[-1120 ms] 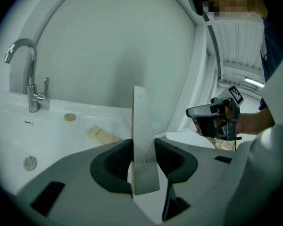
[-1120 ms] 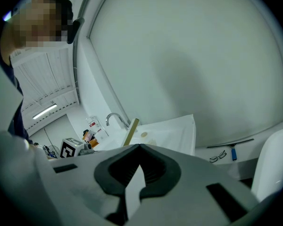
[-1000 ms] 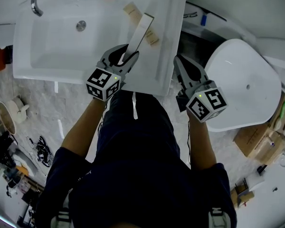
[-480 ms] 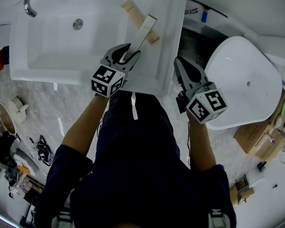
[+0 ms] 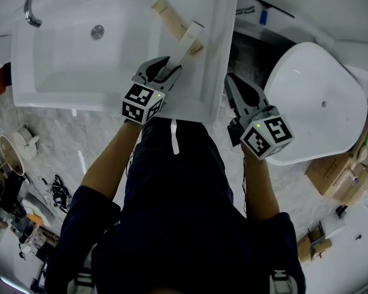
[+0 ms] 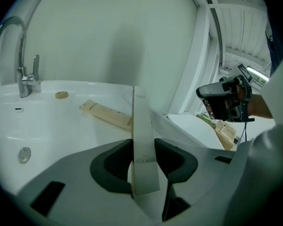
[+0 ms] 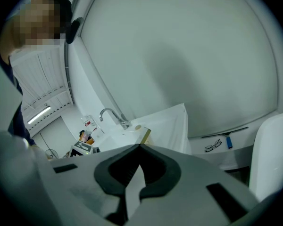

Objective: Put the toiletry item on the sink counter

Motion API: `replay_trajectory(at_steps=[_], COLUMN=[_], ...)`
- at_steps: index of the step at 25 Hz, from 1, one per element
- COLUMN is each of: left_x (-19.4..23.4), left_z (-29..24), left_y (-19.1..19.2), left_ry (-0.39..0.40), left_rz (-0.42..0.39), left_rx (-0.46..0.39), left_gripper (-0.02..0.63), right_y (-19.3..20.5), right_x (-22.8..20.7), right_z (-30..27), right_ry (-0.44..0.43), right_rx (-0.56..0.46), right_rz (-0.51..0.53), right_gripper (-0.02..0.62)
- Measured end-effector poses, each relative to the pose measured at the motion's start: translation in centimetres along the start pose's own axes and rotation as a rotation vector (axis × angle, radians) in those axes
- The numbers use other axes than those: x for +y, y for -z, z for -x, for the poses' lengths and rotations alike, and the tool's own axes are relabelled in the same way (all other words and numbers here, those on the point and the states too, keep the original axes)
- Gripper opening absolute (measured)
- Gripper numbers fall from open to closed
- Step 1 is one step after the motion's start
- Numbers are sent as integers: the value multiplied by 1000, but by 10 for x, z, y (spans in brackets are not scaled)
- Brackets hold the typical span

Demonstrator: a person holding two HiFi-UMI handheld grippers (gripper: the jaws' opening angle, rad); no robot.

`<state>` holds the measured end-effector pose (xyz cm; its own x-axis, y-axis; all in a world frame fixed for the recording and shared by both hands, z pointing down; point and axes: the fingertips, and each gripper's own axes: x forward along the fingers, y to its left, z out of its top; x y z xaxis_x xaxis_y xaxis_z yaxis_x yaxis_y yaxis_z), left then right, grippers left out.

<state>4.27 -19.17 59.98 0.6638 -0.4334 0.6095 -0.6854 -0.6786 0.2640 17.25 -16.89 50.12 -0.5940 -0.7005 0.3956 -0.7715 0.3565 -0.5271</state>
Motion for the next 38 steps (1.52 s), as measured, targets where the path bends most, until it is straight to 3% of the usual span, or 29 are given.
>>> replay_trajectory(at_steps=[16,38], left_x=[-2,3], left_z=[-14,-20], left_y=[9,14], left_ry=[-1,-67], left_rz=[-27,-86], left_rx=[52,91], left_gripper=[169,170], right_y=[4,8], right_x=[-12,-16], right_z=[5,4], right_ry=[13,13], right_rx=[-3,-1], right_rz=[-25,-35], right_gripper=[5,5])
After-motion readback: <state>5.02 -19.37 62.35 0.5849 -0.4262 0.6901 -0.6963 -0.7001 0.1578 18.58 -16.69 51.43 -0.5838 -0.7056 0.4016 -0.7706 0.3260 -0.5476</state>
